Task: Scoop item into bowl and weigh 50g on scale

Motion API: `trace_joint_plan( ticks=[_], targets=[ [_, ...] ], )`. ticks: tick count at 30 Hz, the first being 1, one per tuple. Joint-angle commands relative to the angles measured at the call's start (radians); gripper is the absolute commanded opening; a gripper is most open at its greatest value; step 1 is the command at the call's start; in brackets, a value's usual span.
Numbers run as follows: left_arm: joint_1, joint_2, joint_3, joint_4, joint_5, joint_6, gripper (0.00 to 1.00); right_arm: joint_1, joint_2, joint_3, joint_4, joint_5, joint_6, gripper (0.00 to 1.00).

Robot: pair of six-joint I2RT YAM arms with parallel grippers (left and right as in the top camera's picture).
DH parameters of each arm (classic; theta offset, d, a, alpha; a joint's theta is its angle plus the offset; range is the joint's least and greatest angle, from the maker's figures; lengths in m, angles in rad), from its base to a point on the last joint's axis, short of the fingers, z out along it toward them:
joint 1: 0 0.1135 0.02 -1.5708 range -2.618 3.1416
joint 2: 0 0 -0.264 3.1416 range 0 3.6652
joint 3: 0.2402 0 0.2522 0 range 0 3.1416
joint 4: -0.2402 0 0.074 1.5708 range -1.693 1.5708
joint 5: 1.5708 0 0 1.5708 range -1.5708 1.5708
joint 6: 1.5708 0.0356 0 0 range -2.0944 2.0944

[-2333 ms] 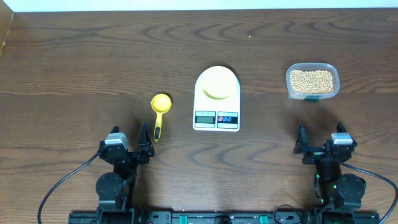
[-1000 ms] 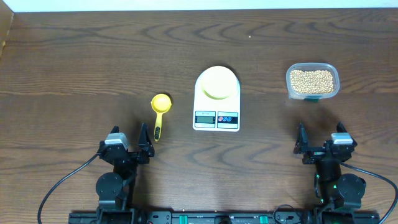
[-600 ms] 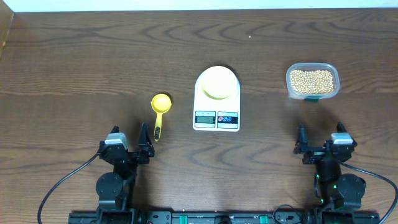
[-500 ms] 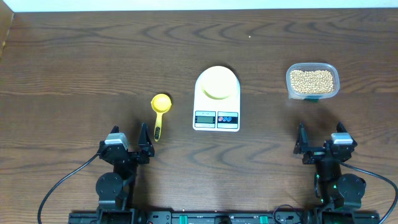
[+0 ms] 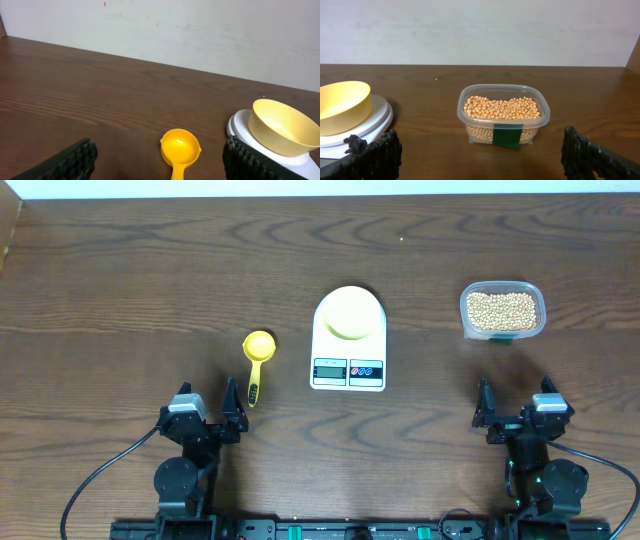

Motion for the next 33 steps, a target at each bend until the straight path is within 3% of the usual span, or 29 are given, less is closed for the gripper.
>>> trace_joint_plan(
  ticks=[1, 21, 33],
  targets=[
    [0.005, 0.000, -0.014, -0.040, -0.009, 0.017, 0.82, 0.007, -0.006, -0.001, -0.005, 0.014, 0.013, 0.99],
    [0.005, 0.000, 0.034, -0.044, 0.011, 0.017, 0.83, 0.007, -0.006, -0.001, -0.005, 0.014, 0.013, 0.99],
    [0.005, 0.065, 0.259, -0.283, 0.019, 0.017, 0.82, 0.007, -0.006, -0.001, -0.005, 0.014, 0.013, 0.99]
  ],
)
